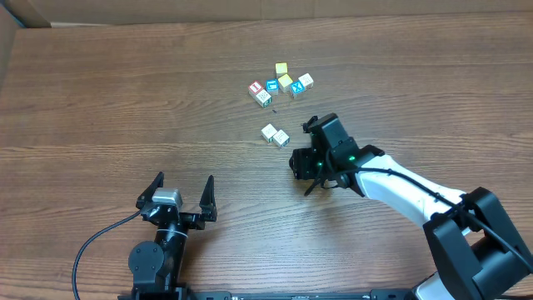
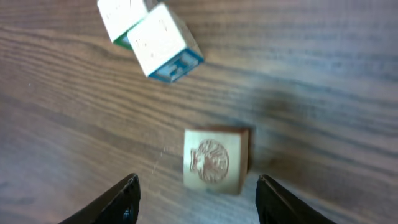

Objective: Flip 3 blocks
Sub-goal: 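Lower the right gripper down over the shell-picture block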

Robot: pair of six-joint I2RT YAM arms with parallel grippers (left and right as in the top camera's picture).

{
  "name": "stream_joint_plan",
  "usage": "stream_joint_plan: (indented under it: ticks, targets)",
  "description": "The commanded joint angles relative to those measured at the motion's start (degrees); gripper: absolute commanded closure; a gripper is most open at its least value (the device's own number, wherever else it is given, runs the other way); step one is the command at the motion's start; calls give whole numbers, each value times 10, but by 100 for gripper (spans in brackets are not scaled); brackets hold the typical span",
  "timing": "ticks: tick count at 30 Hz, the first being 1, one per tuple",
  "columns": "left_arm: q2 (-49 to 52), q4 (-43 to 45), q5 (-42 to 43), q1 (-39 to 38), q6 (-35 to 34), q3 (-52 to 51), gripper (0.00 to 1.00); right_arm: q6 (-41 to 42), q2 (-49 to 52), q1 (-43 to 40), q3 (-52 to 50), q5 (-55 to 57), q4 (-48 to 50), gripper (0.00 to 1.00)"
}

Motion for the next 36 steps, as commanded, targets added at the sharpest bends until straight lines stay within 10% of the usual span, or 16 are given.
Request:
stream_joint_plan:
  ticks: [1,6,10,16,24,36]
  targets:
    - [-4,-1,0,-5,13,-2,0,5,12,13,-6,71,18,36]
    - [-4,-1,1,-5,13,-2,0,5,40,24,-6,77,38,38]
    - [-4,-1,0,-5,13,-2,0,5,39,26,-5,77,36,68]
    - [-4,-1,0,-5,13,-2,0,27,-5,26,51,48,-44,82]
    - [-4,-1,0,-5,13,-2,0,78,-35,26,312,-8,-361,82]
    - [-4,-1,0,-5,13,-2,0,80,43,62,309,-13,-417,79]
